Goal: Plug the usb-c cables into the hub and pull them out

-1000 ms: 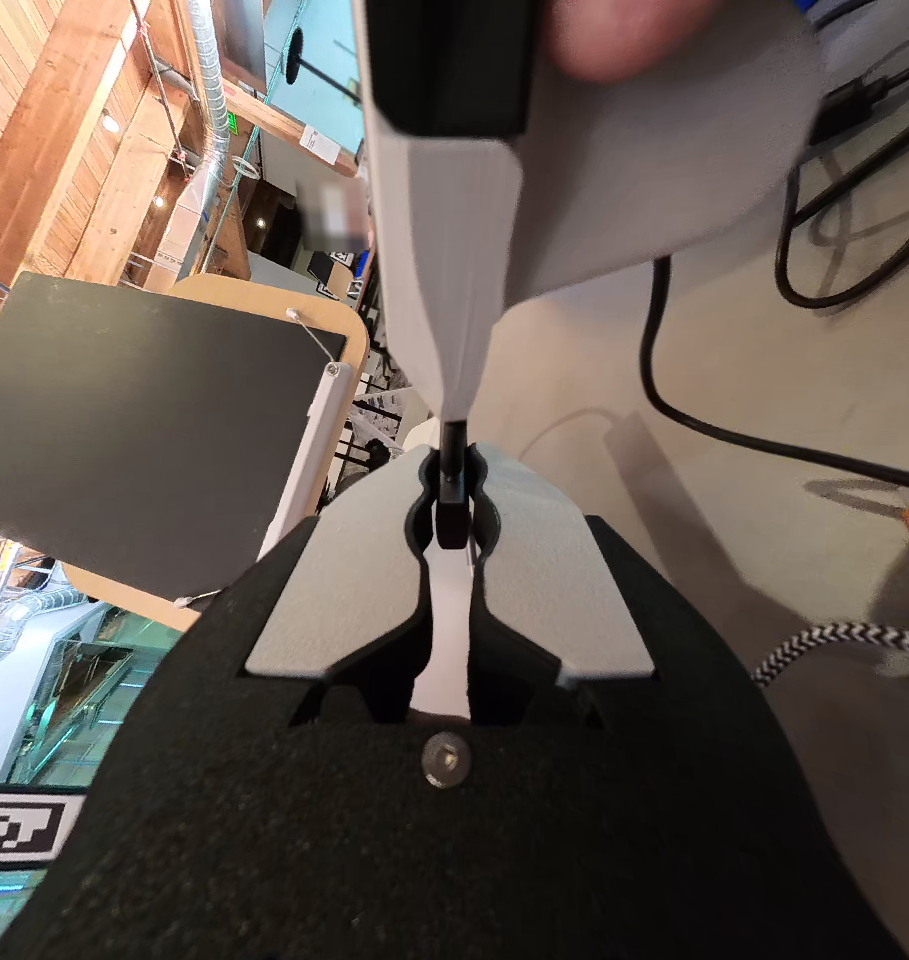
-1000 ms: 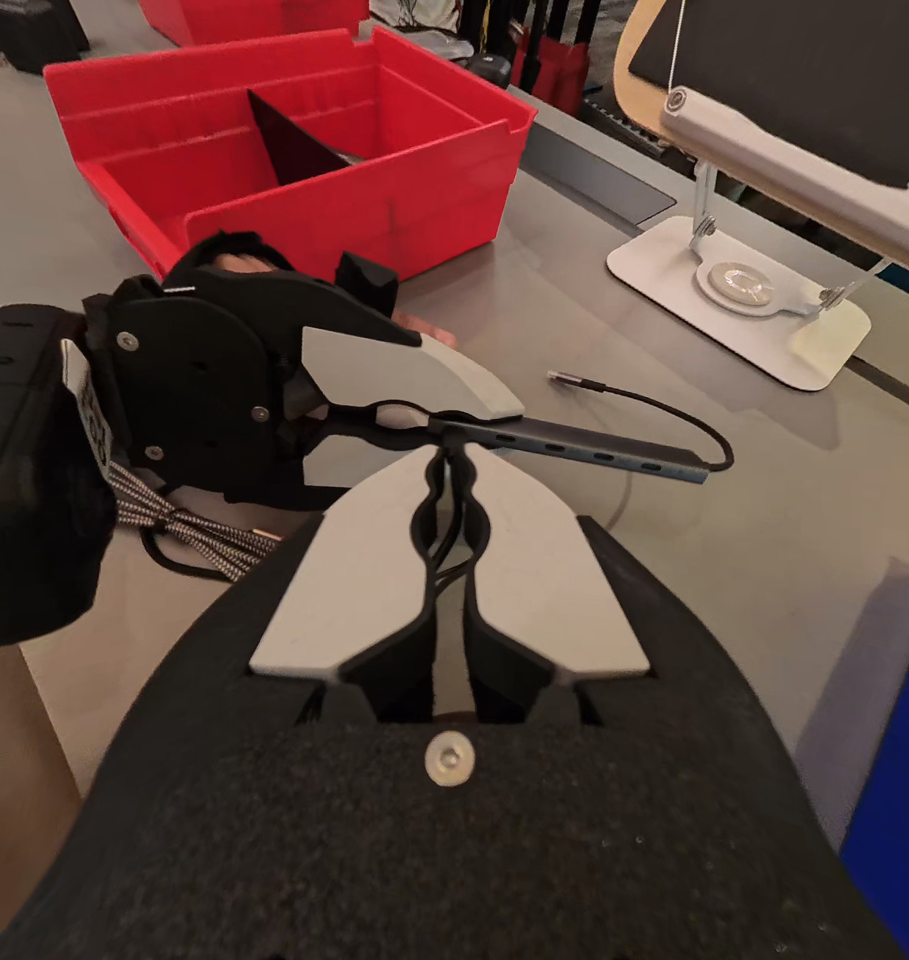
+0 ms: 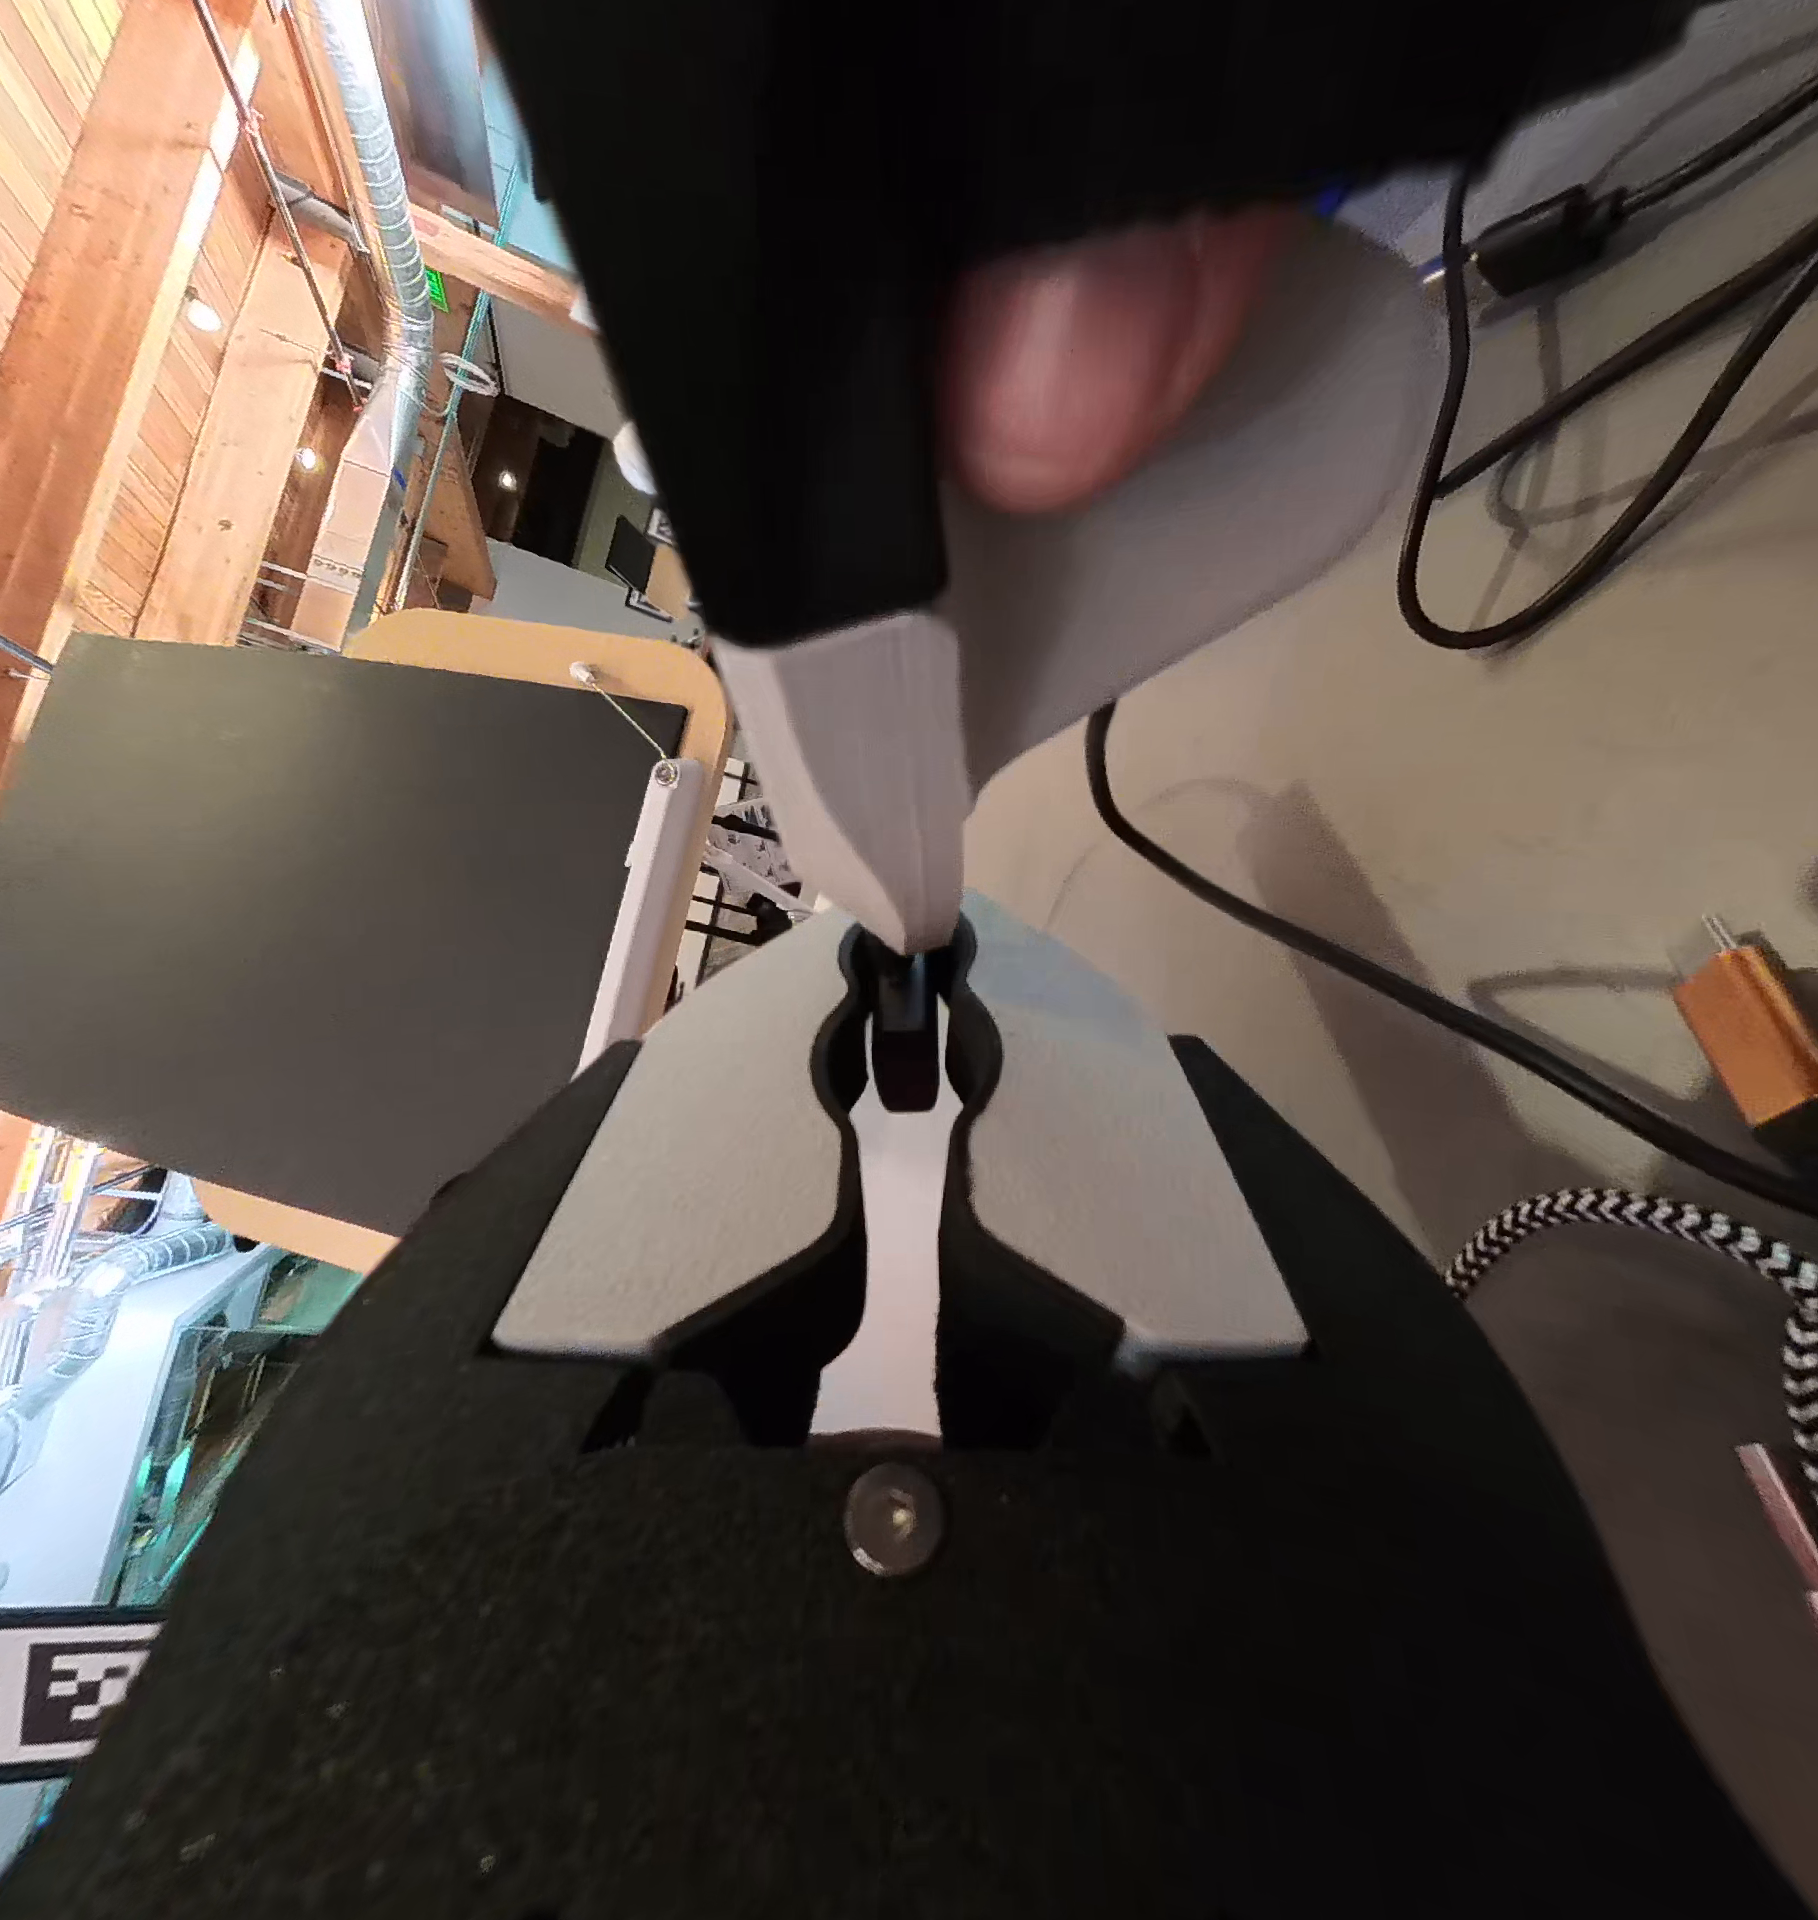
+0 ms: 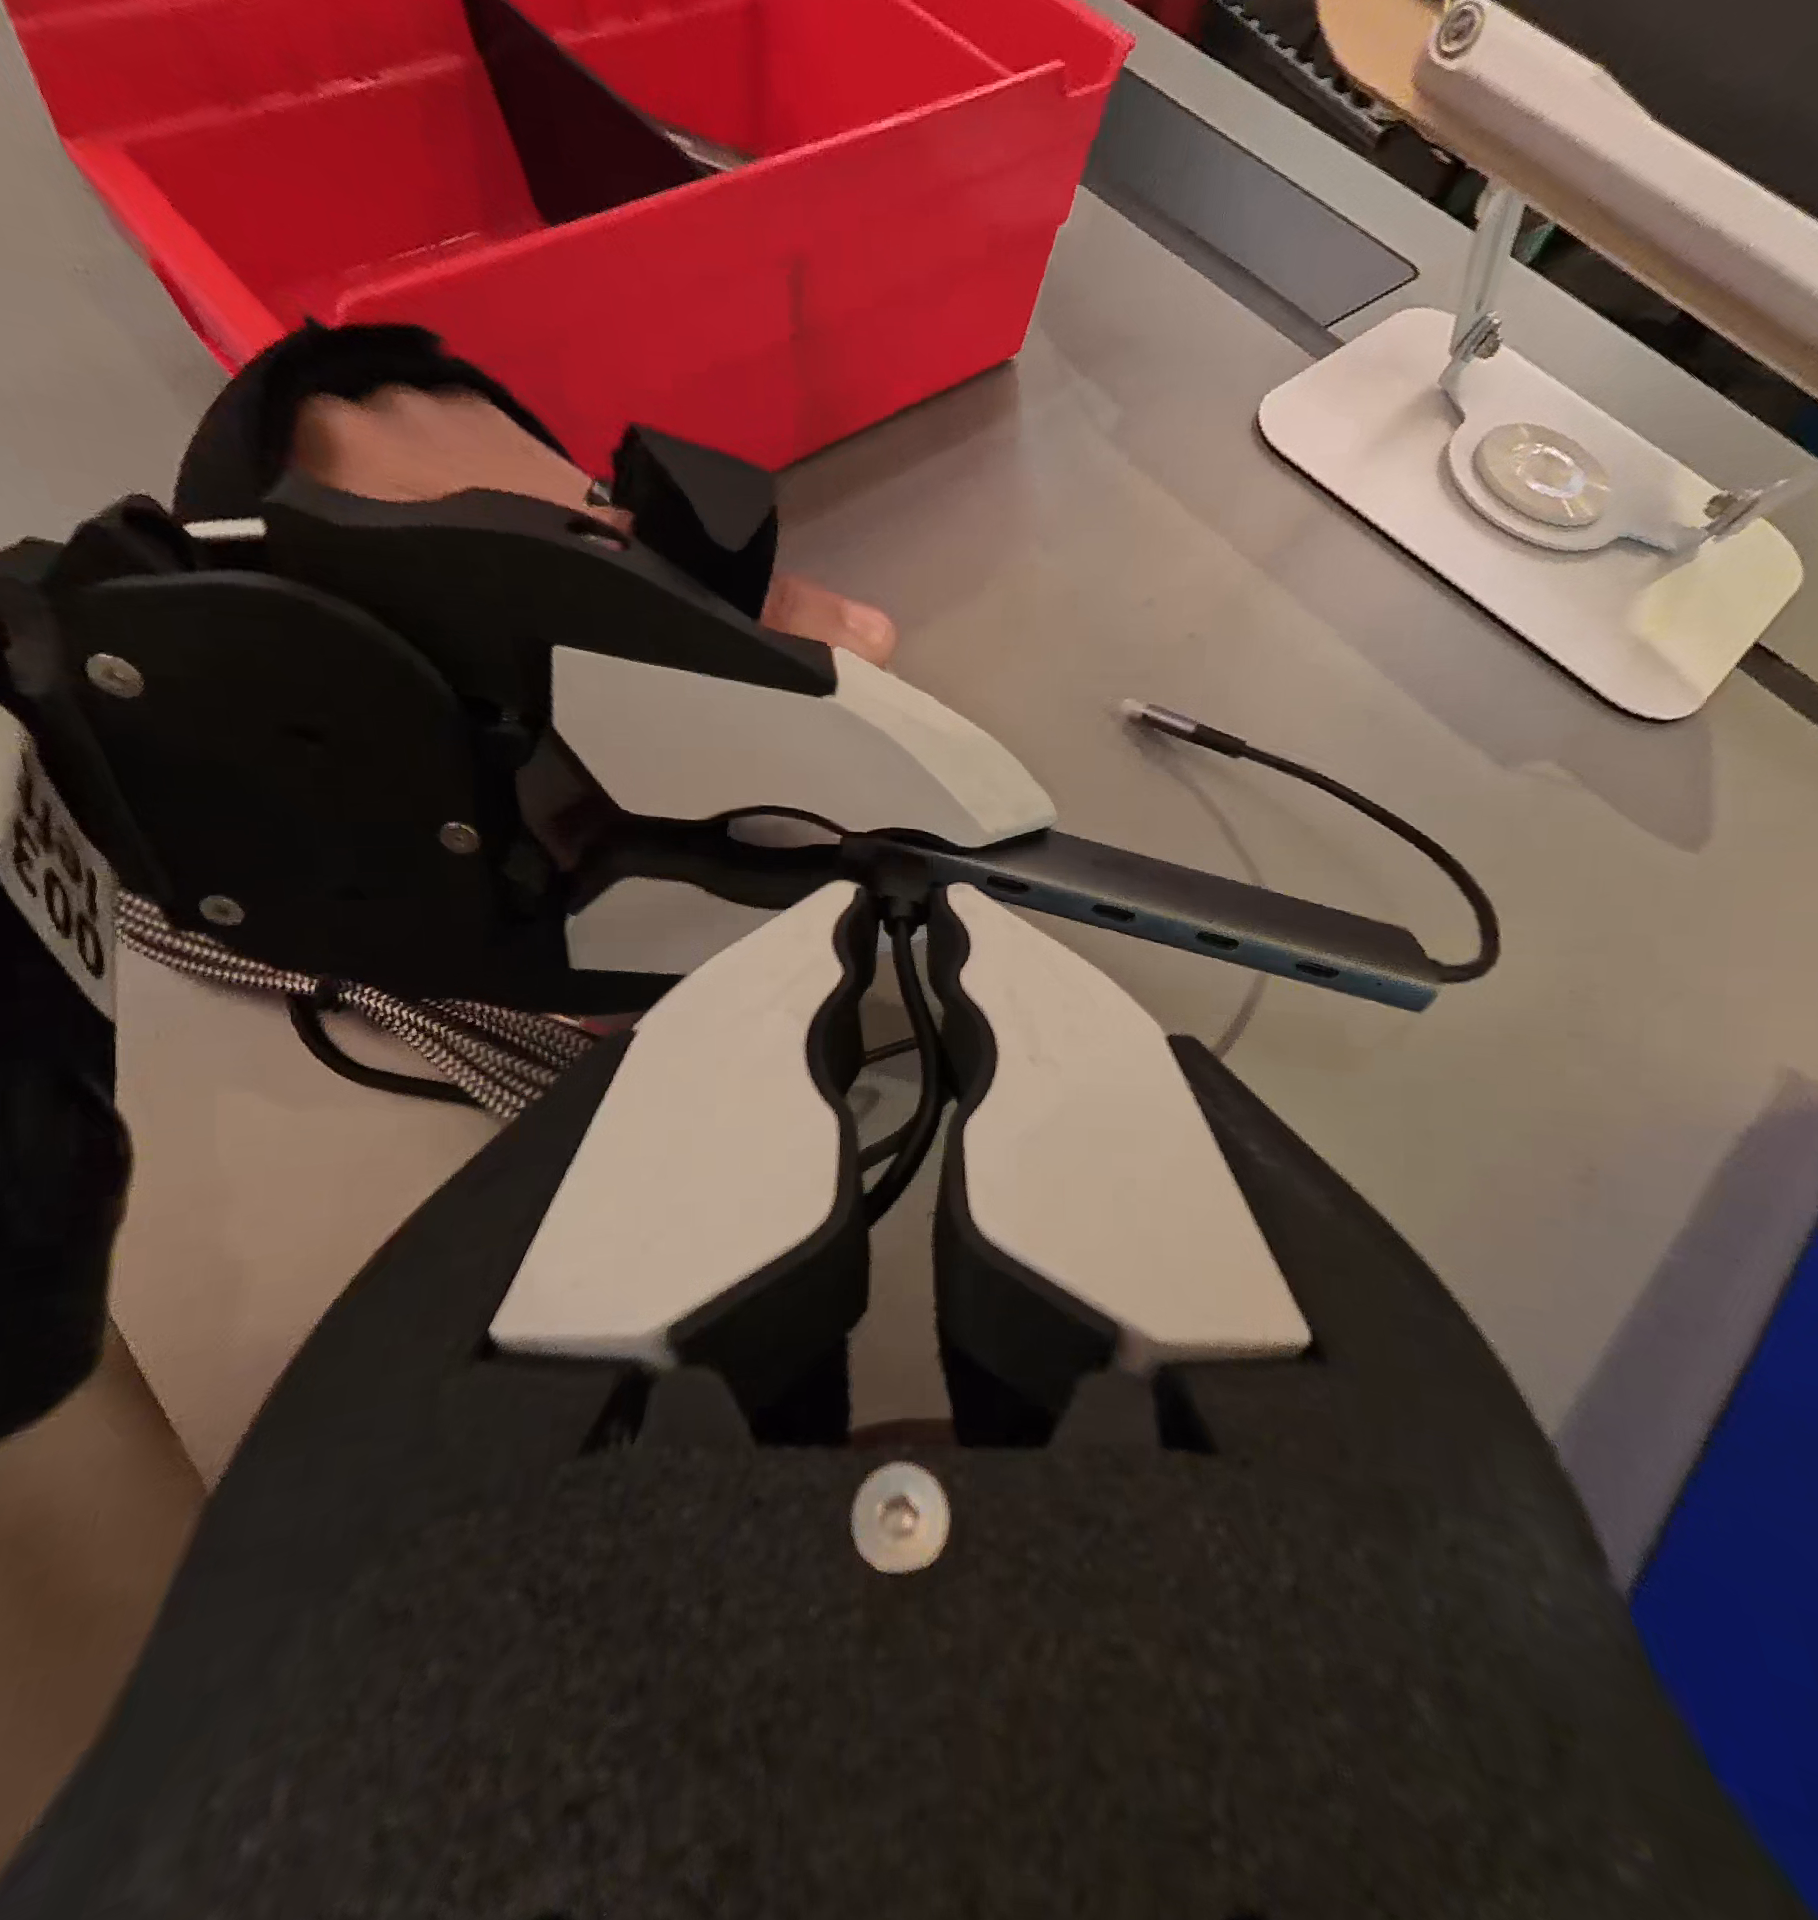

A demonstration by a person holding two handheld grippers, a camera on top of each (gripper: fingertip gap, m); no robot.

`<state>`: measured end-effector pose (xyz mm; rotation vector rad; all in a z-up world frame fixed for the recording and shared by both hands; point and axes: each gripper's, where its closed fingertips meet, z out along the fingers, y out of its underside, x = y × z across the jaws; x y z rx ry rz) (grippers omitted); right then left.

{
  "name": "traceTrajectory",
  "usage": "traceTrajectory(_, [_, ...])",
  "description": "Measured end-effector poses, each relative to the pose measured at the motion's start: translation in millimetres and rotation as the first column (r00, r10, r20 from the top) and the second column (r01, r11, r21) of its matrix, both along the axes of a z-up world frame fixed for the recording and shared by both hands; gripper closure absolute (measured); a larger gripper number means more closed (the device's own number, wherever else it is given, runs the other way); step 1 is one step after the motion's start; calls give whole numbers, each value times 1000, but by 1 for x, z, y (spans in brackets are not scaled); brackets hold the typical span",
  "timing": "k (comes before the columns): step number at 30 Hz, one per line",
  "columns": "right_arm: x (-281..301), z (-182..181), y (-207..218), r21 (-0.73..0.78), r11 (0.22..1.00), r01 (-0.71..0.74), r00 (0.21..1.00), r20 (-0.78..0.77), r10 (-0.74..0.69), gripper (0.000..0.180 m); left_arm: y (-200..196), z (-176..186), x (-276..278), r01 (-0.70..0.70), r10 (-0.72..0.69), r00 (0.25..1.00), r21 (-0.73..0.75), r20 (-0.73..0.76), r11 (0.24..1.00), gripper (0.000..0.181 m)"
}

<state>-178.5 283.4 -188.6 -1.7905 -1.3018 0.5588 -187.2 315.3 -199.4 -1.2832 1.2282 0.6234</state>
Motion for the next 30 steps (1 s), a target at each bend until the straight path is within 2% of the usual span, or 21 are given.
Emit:
traceTrajectory(2, [0,0,0,-5,1000,23,1000,8,-23,170,1,-1,1,-9,9,1000,2,-4,1000,173])
traceTrajectory(5, [0,8,-1,19,1000,-3,1000,0,3,171,0,6,2,30,-29,996,-7,79,1000,172])
traceTrajectory(9, [8,28,-5,-139,982,-126,981,-161,103,170,-9,23,7,139,-138,969,10,203,990,172])
traceTrajectory(12, [13,30,-5,-161,972,-169,972,-189,138,171,-12,23,11,178,-177,959,19,221,984,169])
traceTrajectory(20, [14,24,0,-134,982,-132,982,-153,111,171,-11,20,10,146,-149,972,30,181,989,167])
traceTrajectory(23, [14,16,1,-111,988,-107,990,-102,96,170,-8,15,8,115,-114,984,3,140,993,172])
traceTrajectory(30, [12,5,-1,-183,977,-110,987,-132,87,170,-10,7,10,105,-103,990,-16,93,994,172])
